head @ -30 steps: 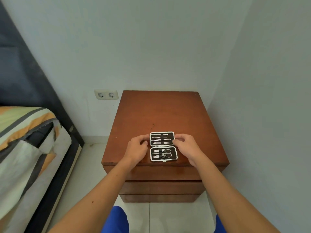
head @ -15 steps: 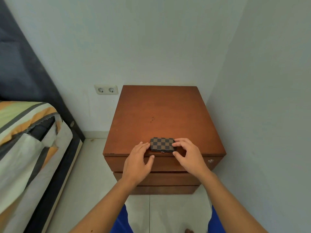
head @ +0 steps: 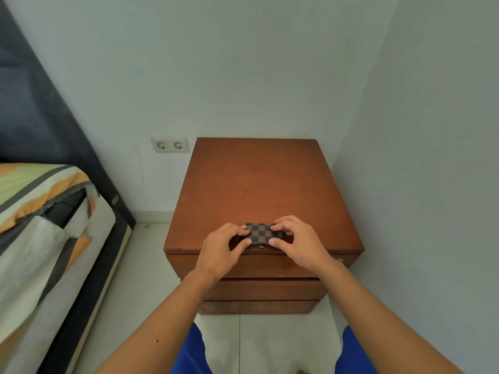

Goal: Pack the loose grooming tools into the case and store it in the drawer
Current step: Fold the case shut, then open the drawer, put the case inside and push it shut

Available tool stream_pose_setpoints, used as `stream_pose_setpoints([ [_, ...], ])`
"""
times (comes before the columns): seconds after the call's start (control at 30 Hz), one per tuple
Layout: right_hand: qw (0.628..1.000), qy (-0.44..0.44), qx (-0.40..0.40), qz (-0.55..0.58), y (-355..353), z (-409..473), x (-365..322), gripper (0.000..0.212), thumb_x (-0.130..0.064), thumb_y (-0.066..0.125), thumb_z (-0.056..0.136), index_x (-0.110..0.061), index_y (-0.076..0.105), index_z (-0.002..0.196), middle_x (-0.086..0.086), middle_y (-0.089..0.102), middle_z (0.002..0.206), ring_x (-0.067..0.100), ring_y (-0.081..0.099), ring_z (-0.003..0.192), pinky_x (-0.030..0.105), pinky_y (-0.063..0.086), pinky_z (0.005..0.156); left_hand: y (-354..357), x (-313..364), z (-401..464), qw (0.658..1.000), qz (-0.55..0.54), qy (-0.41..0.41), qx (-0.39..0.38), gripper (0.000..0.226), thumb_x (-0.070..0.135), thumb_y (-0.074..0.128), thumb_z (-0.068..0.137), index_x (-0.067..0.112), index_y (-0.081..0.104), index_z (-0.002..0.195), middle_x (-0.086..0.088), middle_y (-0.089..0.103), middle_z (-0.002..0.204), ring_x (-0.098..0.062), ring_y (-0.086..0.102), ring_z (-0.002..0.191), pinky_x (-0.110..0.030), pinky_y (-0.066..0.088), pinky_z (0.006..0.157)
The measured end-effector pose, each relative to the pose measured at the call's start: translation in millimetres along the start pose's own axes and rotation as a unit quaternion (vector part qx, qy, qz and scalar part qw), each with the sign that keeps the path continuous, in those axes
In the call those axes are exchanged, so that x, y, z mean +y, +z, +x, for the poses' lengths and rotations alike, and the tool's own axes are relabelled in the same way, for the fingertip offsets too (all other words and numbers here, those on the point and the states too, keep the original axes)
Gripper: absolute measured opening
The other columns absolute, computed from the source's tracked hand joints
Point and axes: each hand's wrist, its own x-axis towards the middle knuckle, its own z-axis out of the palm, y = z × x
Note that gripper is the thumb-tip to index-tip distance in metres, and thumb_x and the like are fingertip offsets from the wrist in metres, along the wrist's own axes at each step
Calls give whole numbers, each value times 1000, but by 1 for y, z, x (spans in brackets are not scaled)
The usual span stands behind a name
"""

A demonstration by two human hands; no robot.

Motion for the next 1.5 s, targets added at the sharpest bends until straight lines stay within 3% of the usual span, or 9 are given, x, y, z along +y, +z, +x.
stream_pose_setpoints([
  [0.43,996,-40,5,-79,16,-9,3,31,-27,66,101,-10,68,127,1,56,134,22,50,123,37,46,107,-6,-5,13,998,27,15,-53,21,31,81,92,21,76,109,12,67,105,-8,66,102,-35,57,89],
  [0.6,994,-28,-13,-102,6,-22,-3,49,-35,68,98,-19,58,143,0,49,150,21,44,137,40,43,116,-17,6,6,997,-32,-43,-47,21,33,80,92,24,75,110,12,70,110,-4,65,106,-32,56,97],
  [0.7,990,1,33,-135,-14,-34,12,67,-48,77,87,-21,56,145,4,47,150,25,41,142,45,39,119,-38,-11,-13,998,37,-51,1,24,41,78,92,27,72,111,12,67,110,-8,60,107,-36,54,96],
  [0.83,963,153,138,-172,-35,-54,42,116,-71,83,66,-17,33,157,15,29,164,35,24,153,51,28,125,-64,-56,-37,977,144,-136,82,69,64,79,82,21,60,133,-2,56,138,-26,44,137,-49,40,115],
  [0.93,939,275,164,-127,-37,-67,63,148,-79,86,50,-11,14,161,24,17,167,40,15,156,55,24,127,-66,-67,-47,963,50,-255,72,113,78,83,66,20,37,152,-4,46,148,-26,46,138,-51,45,113],
  [1.0,929,329,167,-33,-33,-75,74,156,-79,89,45,-7,13,160,24,23,165,40,22,156,54,30,125,-60,-68,-54,955,-51,-288,52,118,70,91,63,19,35,152,-2,52,145,-23,53,132,-48,50,109],
  [1.13,915,352,148,128,-19,-90,90,132,-63,93,61,-5,24,158,14,41,161,33,42,148,50,38,122,-48,-79,-63,937,-92,-327,79,111,67,91,65,20,37,150,1,60,139,-23,59,127,-48,52,107],
  [1.37,904,351,194,150,-9,-103,89,100,-56,85,78,-7,36,150,13,52,151,34,52,140,52,44,116,-37,-75,-87,928,-54,-346,126,89,56,86,80,11,46,144,-8,63,134,-29,60,123,-47,52,105],
  [1.5,903,349,197,154,-6,-115,85,105,-63,83,74,-8,36,150,12,53,150,32,53,138,52,44,116,-43,-66,-96,927,-51,-352,119,91,56,86,80,10,44,147,-10,61,139,-28,59,126,-44,51,106],
])
